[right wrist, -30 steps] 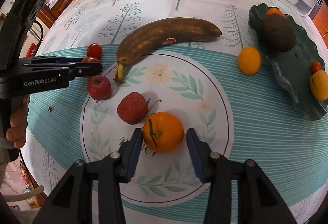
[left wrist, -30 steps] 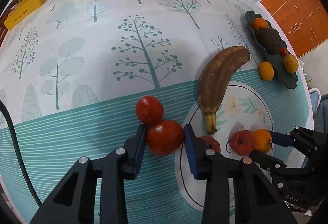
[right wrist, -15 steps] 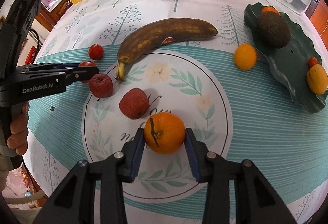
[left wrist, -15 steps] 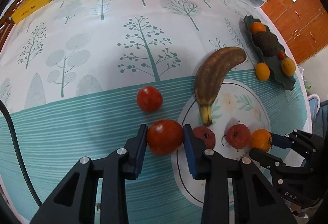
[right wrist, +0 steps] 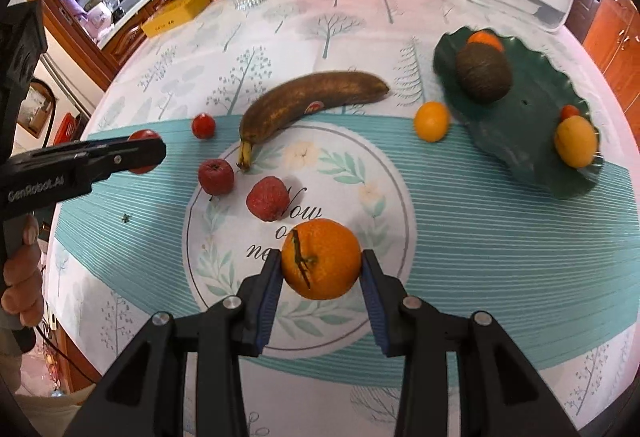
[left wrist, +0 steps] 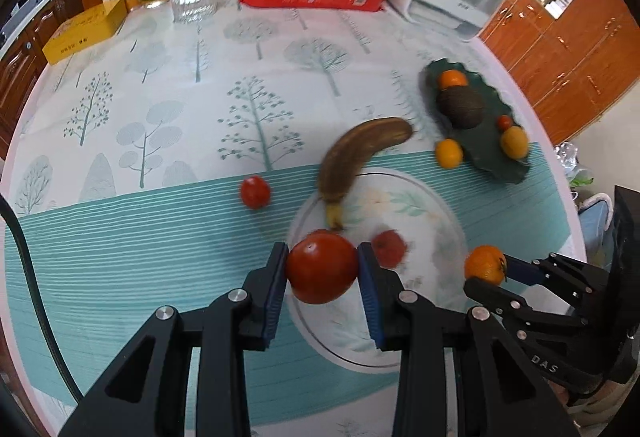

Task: Organize fruits
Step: 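Lift the held tomato and tangerine off the white plate with both tools, then carry tomato and tangerine onto the green plate and open both tools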

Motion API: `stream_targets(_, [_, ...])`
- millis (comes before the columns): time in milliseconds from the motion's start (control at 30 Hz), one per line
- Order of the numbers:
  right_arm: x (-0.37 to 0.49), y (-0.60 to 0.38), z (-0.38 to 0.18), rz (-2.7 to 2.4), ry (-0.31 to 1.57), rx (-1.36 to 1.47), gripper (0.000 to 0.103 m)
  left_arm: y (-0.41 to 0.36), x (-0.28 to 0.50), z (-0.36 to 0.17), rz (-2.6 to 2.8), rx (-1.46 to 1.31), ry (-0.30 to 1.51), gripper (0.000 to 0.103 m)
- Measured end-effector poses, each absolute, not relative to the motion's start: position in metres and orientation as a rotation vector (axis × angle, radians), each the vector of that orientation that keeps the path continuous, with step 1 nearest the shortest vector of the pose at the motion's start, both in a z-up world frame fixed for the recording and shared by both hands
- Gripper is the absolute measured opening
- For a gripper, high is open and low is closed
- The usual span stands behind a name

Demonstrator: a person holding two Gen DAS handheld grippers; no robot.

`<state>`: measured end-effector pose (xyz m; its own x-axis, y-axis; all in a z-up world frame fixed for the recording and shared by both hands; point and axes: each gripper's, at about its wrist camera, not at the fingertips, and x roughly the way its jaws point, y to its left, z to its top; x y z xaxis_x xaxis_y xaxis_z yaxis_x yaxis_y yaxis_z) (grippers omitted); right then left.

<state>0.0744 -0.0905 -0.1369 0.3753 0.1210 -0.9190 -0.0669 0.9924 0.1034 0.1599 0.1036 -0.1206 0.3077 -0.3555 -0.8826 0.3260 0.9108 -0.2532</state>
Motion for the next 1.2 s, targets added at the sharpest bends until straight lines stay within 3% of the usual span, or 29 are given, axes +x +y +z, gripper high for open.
stream_targets(667, [0.062, -0.209, -0.063, 0.118, 1.028, 0.096, 0.039, -0.012, 0.105, -0.066, -0.437, 0.003, 1.122, 0.033])
stream_targets(1200, [0.138, -0.341, -0.015, 0.237, 0.953, -0.092, 0.039, -0.162, 0.145, -0.049, -0.241, -0.064, 1.075, 0.033])
